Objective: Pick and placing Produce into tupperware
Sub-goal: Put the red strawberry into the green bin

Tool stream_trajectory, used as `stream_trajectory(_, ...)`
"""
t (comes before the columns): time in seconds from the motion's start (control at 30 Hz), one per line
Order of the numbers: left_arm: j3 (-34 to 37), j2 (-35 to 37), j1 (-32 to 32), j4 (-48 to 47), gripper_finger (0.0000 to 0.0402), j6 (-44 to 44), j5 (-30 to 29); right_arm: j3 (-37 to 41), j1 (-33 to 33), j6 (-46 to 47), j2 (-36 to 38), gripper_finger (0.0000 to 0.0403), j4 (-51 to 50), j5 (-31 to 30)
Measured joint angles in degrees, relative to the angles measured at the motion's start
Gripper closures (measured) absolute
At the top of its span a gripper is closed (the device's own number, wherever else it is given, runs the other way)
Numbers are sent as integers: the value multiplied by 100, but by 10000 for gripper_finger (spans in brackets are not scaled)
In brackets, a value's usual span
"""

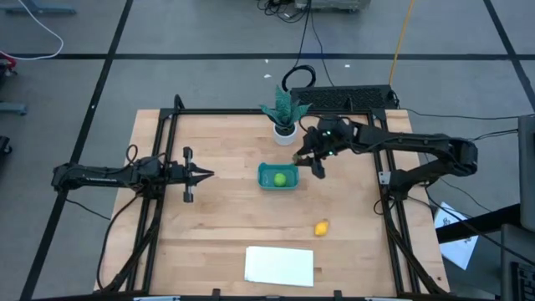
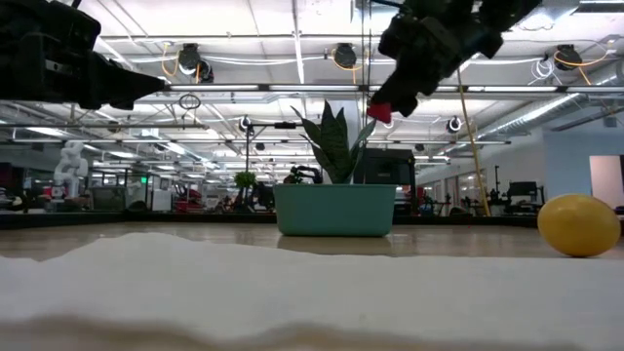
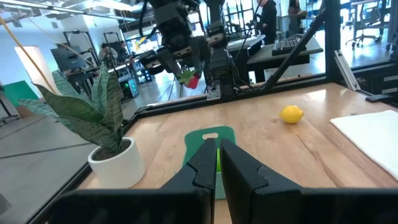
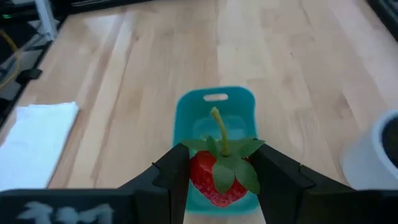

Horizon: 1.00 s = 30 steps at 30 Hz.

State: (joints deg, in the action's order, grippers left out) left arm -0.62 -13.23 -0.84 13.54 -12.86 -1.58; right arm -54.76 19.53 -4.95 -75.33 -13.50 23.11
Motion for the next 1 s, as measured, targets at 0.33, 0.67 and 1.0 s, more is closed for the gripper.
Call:
stream_trajectory(0.33,0,1,0,-2,376,31,4,-1235,0,-306,-1082,265,-170,489)
stream_trajectory(0.67,0,0,0,-11,376,28,4,-2212,156,-982,-2147,264,-689,1169)
stream_trajectory(1.0,0,2,0,-55,376,4,4,-2350,271,-533,-2993,264,-389,1328)
